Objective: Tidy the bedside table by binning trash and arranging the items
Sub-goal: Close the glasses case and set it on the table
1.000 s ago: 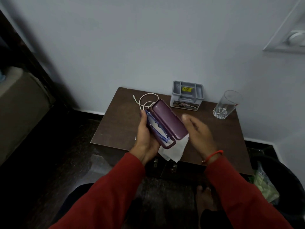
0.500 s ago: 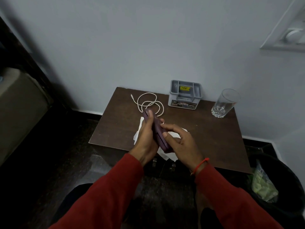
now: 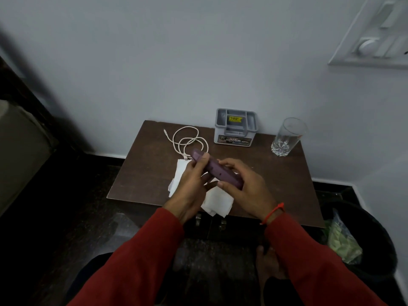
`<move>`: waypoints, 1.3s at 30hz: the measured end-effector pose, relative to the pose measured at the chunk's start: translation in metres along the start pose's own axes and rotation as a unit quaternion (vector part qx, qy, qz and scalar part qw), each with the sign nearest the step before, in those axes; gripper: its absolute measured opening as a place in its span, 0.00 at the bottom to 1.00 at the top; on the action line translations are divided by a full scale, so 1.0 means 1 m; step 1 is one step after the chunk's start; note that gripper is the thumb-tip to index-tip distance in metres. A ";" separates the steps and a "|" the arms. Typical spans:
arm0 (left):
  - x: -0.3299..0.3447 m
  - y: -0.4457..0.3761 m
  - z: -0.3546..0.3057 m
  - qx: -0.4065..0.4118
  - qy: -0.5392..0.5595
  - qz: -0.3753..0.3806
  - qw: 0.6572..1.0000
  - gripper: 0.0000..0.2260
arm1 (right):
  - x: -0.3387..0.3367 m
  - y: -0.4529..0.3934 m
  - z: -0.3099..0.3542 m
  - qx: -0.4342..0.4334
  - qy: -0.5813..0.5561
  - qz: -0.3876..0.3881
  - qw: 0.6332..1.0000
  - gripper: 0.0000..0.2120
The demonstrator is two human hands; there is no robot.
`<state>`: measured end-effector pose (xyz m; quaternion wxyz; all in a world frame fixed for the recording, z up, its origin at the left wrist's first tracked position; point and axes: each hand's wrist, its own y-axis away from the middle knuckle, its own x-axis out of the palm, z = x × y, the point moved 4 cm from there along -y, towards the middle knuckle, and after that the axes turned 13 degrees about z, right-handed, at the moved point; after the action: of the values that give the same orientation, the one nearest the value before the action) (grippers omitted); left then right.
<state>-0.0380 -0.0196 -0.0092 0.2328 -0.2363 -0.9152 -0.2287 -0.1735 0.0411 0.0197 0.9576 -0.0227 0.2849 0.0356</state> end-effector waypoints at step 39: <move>-0.050 0.008 -0.053 0.074 -0.025 -0.156 0.985 0.12 | -0.062 -0.086 -0.109 0.171 0.282 0.034 0.943 0.36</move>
<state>0.0221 -0.0574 0.0085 0.1885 -0.0779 -0.9607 -0.1881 -0.2774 -0.0553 -0.0362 0.8256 0.1418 0.5460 0.0110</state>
